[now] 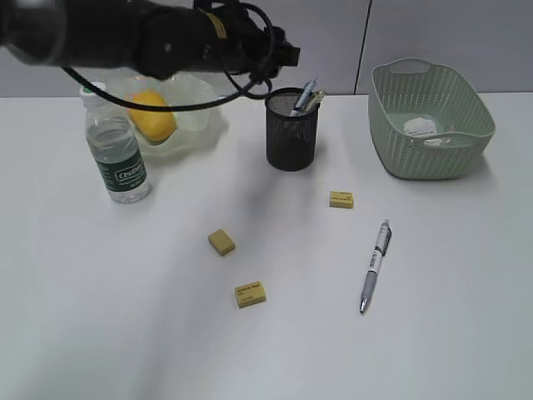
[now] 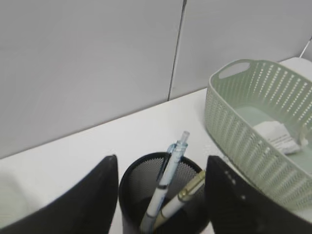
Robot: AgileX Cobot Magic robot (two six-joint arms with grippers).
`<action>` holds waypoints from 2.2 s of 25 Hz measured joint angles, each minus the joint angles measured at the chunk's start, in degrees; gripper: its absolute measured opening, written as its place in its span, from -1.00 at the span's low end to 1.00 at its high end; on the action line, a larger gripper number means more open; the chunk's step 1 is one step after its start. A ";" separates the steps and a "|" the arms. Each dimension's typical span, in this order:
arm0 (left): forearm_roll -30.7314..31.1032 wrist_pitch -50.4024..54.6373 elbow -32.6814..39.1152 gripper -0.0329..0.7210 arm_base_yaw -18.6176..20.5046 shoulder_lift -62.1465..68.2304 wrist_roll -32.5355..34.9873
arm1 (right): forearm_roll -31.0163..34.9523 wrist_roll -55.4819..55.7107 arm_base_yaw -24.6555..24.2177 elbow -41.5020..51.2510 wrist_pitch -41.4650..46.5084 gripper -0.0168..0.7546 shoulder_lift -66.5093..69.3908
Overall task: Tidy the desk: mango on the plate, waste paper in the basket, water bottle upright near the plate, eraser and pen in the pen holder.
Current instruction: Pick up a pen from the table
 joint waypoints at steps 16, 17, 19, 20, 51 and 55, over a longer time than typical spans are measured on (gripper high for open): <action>-0.90 54.53 -9.79 0.22 7.56 -19.72 0.00 | 0.00 0.00 0.00 0.00 0.00 -0.01 0.00; -0.79 56.92 -10.81 0.22 9.99 -19.72 0.00 | 0.00 0.00 0.00 0.00 0.00 -0.01 0.00; -0.66 61.52 -11.80 0.22 14.70 -19.72 1.03 | 0.00 0.00 0.00 0.00 0.00 -0.01 0.00; -0.66 63.11 -12.01 0.22 17.35 -19.72 1.78 | 0.00 0.00 0.00 0.00 0.00 -0.01 0.00; -5.19 64.18 40.64 0.22 30.20 -75.63 5.61 | 0.00 0.00 0.00 0.00 0.00 -0.01 0.00; -5.19 63.26 48.14 0.22 30.20 -87.77 5.61 | 0.00 0.00 0.00 0.00 0.00 -0.01 0.00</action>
